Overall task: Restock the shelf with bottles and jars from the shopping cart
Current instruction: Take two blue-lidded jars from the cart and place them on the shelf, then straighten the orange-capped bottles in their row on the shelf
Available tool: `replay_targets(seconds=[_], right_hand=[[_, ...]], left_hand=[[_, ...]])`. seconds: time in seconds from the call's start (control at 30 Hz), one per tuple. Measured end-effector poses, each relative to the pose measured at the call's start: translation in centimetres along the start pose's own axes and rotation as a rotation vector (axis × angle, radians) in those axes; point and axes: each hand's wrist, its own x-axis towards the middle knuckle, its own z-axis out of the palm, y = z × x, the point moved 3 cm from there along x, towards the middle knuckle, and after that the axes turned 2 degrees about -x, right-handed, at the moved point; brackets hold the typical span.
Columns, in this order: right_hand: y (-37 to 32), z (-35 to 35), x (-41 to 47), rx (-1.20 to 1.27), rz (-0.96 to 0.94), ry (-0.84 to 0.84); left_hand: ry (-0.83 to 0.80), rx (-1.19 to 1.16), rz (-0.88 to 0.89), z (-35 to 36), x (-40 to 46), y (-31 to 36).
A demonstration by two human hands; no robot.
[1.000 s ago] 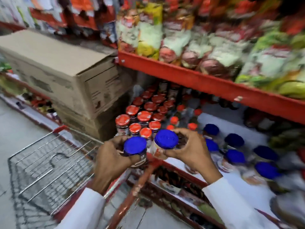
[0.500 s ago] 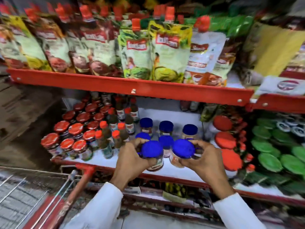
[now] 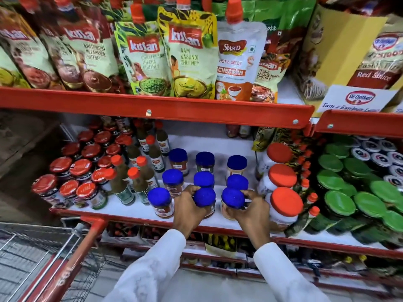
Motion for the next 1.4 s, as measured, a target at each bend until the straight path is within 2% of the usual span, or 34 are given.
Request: replay_targets(seconds=[0.2, 0.33, 0.43, 0.53, 0.7, 0.9, 1.1, 1.4], right_hand=[[0.6, 0.7, -0.6, 0.007, 0.059, -0.007], [-1.0, 0.6, -1.1, -0.217, -0.03, 0.039], [-4.4, 1.6, -1.9, -0.324, -0.187, 0.044], [-7.7, 4.0, -2.7, -0.282, -0.295, 0.002], [-12.1, 9.4, -3.6, -0.142, -0.355, -0.063], [-15.8, 16.0, -3.5, -0.036, -0.282, -0.139], [-18.1, 20.4, -2.3, 0.002, -0.187, -0.105], [-18.1, 22.4, -1.6, 0.012, -0.089, -0.062]], left_hand=[[-0.042, -0.011, 0.032, -0.1, 0.4, -1.2], [-0.061, 0.031, 0.098, -2.4, 0.3, -1.6], [0.03, 0.042, 0.199, -5.9, 0.1, -1.5], [0.152, 0.028, 0.246, -10.4, -0.3, -1.9], [0.35, -0.021, 0.224, -17.4, -0.5, -5.6], [0.447, -0.122, 0.099, -21.9, 1.3, -9.9], [0.354, -0.145, -0.021, -22.8, 5.4, -11.9], [0.242, -0.054, 0.069, -23.5, 7.3, -11.5]])
